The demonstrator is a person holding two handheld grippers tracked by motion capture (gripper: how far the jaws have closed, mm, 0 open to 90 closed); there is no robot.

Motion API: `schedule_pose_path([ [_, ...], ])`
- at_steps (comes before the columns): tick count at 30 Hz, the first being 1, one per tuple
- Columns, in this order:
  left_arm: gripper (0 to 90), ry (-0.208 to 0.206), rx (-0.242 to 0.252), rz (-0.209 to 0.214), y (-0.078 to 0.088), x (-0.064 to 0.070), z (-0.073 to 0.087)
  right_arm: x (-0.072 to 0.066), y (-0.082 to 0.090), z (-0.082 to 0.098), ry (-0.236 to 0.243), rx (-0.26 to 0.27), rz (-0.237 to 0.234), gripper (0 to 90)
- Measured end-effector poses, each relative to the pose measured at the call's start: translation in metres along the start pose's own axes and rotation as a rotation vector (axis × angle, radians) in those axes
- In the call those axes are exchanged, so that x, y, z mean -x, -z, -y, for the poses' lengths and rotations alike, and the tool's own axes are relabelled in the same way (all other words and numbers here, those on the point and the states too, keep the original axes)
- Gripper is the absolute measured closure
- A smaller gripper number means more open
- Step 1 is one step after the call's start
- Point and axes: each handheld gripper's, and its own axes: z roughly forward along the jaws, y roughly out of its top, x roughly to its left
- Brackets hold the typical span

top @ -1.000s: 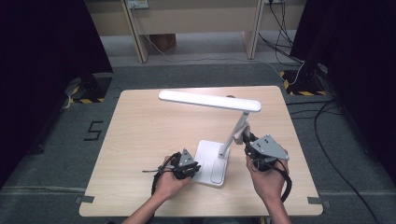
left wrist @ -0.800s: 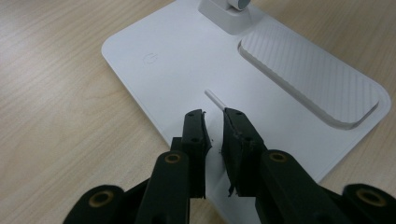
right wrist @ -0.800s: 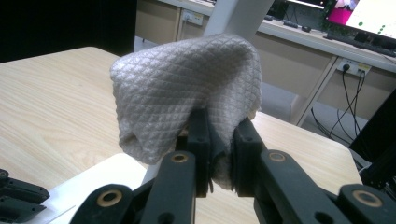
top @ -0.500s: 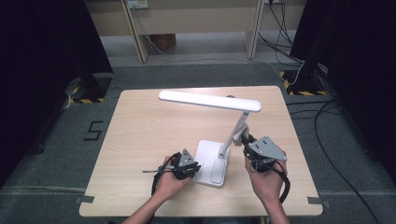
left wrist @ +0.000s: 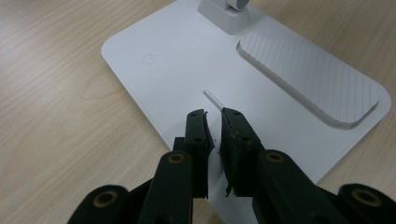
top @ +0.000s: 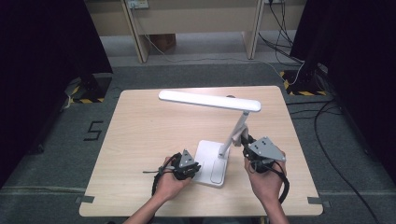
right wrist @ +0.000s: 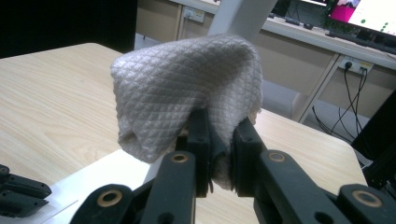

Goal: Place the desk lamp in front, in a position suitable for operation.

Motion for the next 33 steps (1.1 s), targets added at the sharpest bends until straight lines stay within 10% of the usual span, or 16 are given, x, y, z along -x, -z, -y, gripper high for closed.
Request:
schedule_pose_path([
  [33, 80.9, 0.044, 0.009, 0.017, -0.0005, -0.0023, 0.0009, -0.0001, -0.0015, 0.0010, -0.005, -0.002, -0.011, 81.6],
])
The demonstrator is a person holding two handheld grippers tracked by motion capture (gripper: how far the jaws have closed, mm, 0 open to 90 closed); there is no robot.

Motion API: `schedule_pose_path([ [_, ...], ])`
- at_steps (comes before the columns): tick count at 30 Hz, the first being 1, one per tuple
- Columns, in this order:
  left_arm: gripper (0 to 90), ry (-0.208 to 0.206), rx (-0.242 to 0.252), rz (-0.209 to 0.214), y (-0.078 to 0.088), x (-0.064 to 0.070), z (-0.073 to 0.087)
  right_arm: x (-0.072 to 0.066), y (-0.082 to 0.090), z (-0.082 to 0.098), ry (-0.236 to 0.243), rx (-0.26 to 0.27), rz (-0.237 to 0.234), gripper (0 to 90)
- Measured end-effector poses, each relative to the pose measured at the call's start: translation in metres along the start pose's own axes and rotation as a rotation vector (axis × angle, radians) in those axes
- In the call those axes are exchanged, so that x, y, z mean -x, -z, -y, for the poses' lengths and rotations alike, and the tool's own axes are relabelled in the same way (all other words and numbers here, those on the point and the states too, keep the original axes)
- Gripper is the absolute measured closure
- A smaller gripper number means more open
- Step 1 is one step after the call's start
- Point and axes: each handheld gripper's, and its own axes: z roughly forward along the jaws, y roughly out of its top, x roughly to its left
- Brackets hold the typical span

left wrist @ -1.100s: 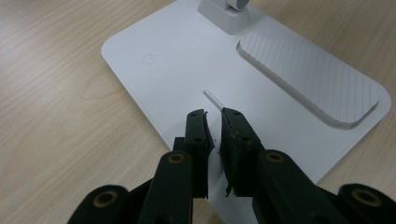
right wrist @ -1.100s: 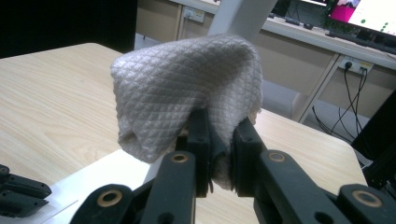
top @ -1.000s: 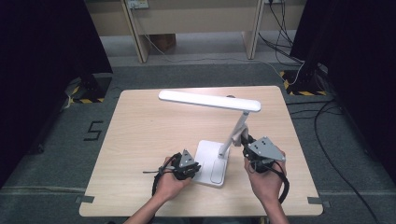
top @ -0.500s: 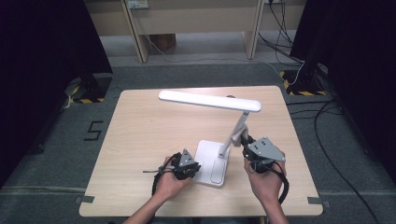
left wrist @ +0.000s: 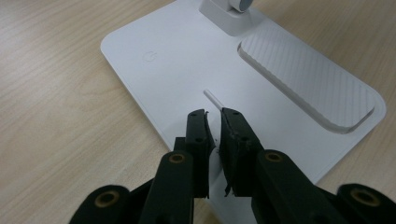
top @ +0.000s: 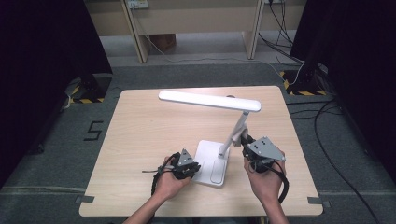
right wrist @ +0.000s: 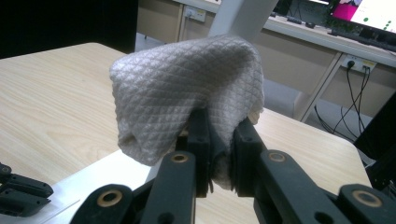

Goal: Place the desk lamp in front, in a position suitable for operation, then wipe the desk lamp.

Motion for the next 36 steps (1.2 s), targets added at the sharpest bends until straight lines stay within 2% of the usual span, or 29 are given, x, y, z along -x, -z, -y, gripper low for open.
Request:
schedule_pose_path([
  [10, 80.9, 0.008, 0.005, 0.004, 0.000, 0.000, 0.001, 0.001, 0.000, 0.001, 0.029, -0.006, -0.008, 81.6],
  [16, 80.9, 0.011, 0.001, 0.008, 0.000, -0.001, 0.000, -0.001, -0.002, 0.005, 0.009, -0.011, -0.015, 81.7],
  [26, 81.0, 0.003, 0.001, 0.006, 0.000, 0.000, 0.000, -0.003, -0.003, 0.008, 0.009, -0.023, -0.013, 81.8],
  [28, 81.0, 0.001, 0.001, 0.005, 0.000, 0.000, 0.000, -0.004, -0.003, 0.009, 0.022, -0.029, -0.012, 81.8],
  [36, 81.0, 0.009, 0.008, 0.010, 0.001, 0.000, 0.002, -0.006, -0.005, 0.011, 0.027, -0.032, -0.007, 81.8],
])
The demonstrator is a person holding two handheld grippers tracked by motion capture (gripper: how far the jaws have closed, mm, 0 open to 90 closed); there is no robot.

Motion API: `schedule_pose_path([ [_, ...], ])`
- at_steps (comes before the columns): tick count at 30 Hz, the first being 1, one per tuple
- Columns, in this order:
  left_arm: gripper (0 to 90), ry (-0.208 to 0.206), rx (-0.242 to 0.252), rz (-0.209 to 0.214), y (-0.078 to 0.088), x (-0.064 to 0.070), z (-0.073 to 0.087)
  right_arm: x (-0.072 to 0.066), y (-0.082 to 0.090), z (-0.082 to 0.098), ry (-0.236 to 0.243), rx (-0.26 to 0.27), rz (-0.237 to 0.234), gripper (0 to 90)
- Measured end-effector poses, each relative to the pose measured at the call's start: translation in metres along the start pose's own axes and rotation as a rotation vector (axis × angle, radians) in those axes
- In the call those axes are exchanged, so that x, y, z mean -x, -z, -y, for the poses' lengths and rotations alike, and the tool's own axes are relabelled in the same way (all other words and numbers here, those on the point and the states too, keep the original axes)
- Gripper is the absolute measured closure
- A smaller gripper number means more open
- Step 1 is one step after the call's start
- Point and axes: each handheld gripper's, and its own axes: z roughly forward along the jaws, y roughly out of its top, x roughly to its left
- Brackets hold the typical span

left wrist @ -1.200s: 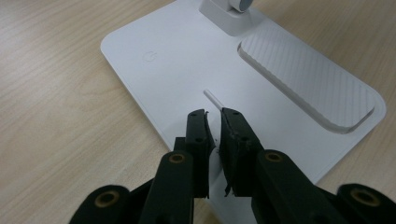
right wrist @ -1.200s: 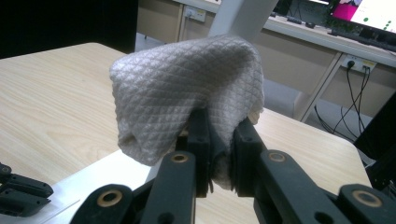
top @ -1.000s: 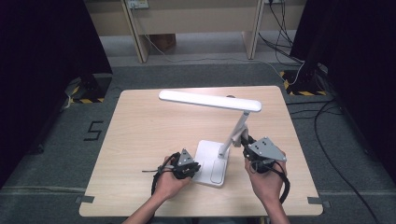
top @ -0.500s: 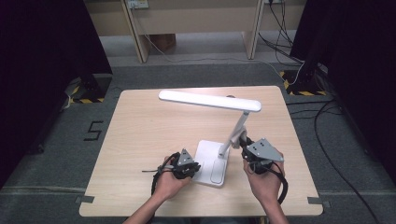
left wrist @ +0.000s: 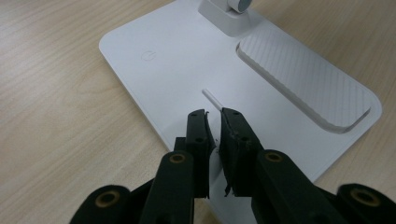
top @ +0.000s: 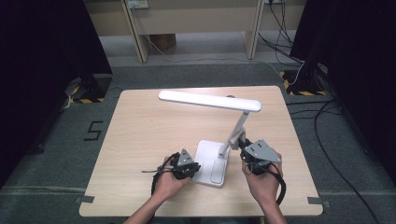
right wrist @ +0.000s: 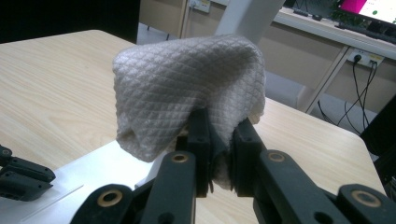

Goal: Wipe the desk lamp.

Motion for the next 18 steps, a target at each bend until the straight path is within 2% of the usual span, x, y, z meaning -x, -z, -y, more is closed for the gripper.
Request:
schedule_pose_path([
  [18, 80.9, -0.004, -0.001, 0.002, 0.0006, 0.0015, 0.0003, -0.0059, -0.0090, 0.0099, -0.006, -0.044, -0.003, 81.8],
])
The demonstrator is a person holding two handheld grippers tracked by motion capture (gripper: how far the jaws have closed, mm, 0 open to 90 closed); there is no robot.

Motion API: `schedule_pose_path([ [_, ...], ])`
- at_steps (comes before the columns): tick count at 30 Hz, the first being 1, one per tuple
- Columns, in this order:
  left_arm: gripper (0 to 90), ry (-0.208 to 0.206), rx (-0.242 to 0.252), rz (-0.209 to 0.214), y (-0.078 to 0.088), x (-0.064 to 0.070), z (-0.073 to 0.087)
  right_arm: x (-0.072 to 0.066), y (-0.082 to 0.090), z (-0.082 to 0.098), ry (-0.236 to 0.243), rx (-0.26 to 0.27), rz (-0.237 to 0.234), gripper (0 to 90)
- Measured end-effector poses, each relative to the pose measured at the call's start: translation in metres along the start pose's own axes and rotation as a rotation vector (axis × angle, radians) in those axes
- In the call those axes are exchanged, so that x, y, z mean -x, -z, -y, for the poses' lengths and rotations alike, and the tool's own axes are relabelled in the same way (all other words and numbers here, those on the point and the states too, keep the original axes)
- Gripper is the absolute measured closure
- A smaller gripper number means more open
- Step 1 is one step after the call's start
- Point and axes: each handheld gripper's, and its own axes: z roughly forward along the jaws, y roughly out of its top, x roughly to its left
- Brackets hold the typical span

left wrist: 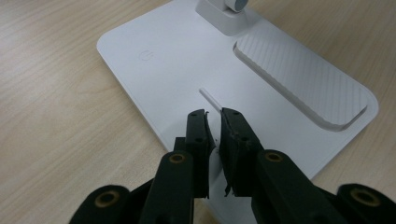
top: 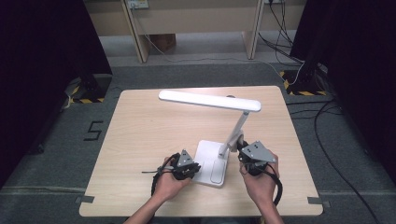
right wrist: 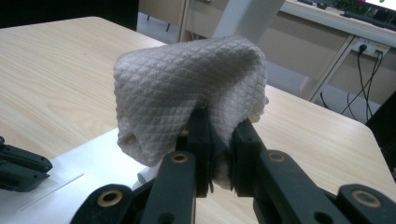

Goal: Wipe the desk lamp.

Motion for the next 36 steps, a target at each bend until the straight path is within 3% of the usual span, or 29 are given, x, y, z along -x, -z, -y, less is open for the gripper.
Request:
schedule_pose_path([
  [36, 80.9, -0.012, -0.004, -0.001, 0.000, 0.000, 0.000, -0.007, -0.025, 0.017, 0.001, -0.075, -0.032, 81.8],
])
